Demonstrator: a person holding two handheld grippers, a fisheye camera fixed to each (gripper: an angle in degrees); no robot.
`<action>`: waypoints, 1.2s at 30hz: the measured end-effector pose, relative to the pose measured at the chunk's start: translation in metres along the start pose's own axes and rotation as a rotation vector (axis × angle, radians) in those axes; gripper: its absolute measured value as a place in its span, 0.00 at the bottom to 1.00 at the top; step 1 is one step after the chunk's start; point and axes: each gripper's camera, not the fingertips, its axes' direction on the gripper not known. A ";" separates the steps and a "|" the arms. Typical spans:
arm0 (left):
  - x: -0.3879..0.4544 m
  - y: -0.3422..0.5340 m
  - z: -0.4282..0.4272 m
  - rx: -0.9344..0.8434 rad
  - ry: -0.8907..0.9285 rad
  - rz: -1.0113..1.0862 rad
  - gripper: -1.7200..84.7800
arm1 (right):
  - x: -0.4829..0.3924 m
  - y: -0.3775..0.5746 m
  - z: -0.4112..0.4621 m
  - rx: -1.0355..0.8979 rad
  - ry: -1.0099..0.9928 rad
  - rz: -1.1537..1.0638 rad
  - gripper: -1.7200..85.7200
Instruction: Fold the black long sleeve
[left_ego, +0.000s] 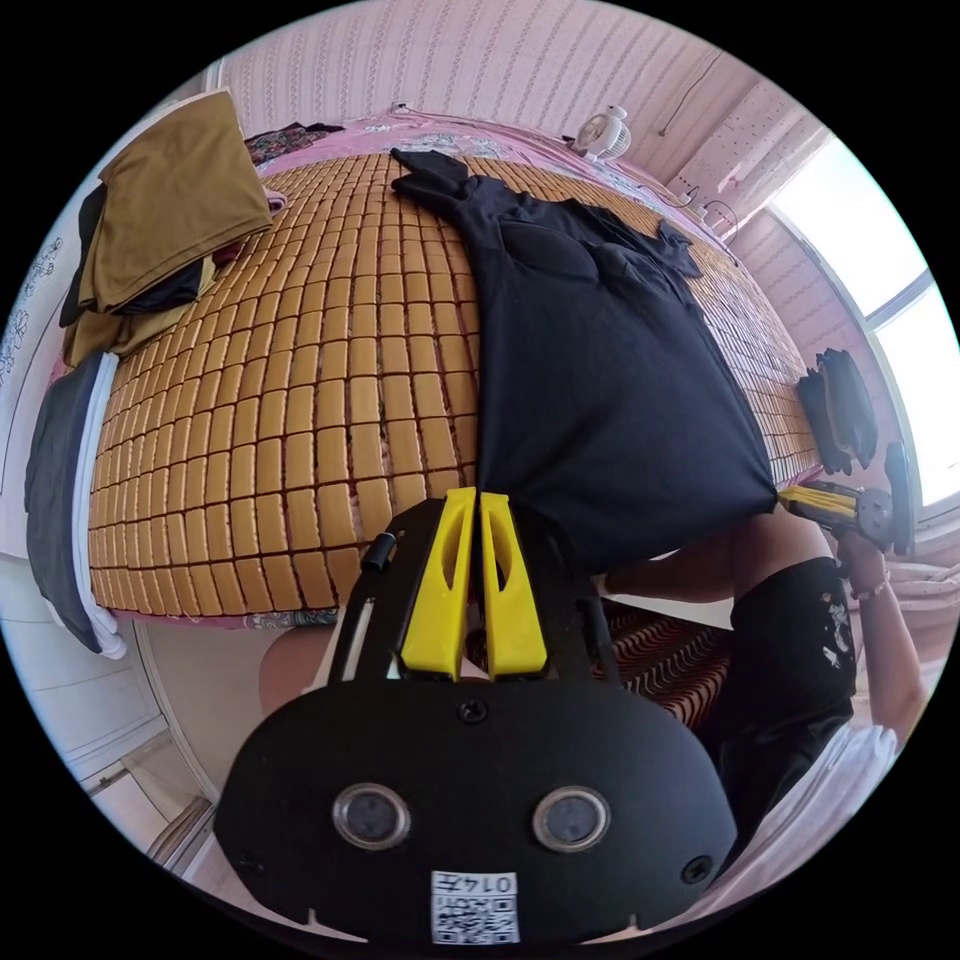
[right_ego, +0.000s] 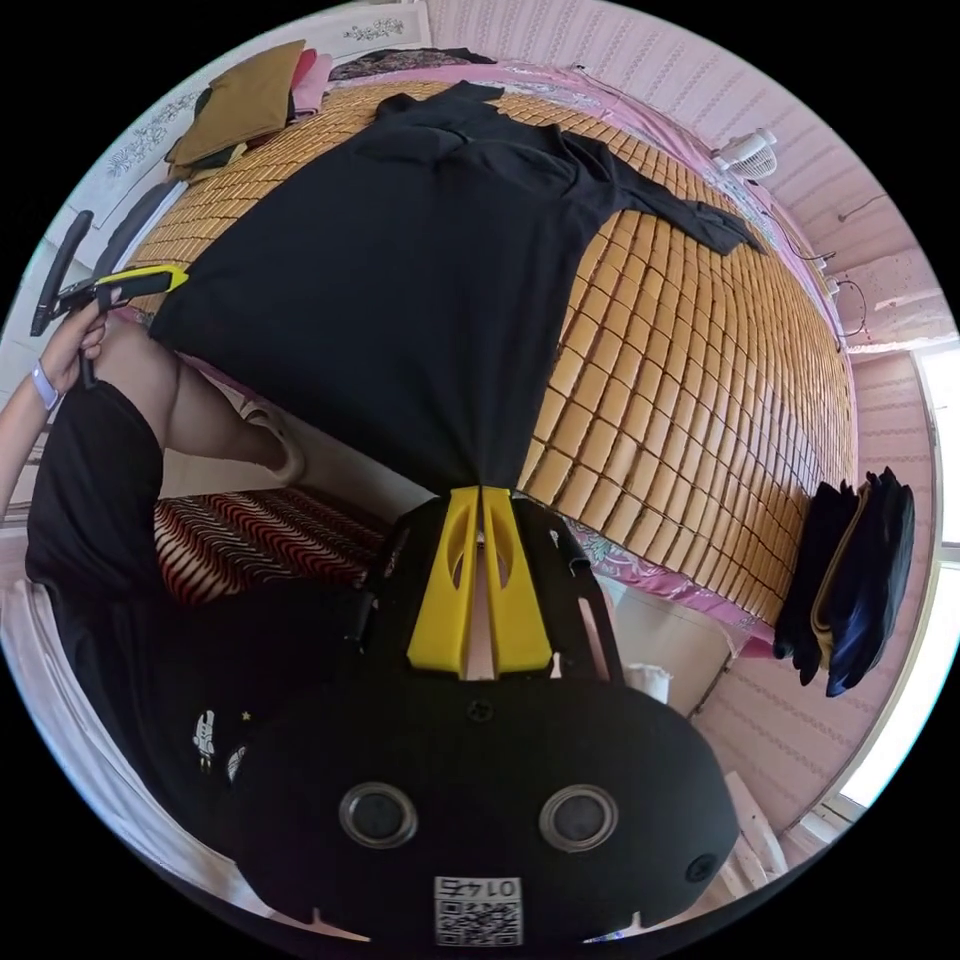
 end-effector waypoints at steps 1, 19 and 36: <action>0.001 0.001 0.001 -0.004 -0.002 0.004 0.01 | 0.001 0.000 0.002 -0.011 -0.009 -0.004 0.01; 0.004 0.010 0.008 -0.009 0.026 -0.028 0.01 | 0.039 0.010 0.006 -0.087 -0.185 0.147 0.10; 0.012 0.026 0.001 0.081 0.041 -0.089 0.02 | 0.003 0.055 -0.013 -0.170 0.047 0.020 0.06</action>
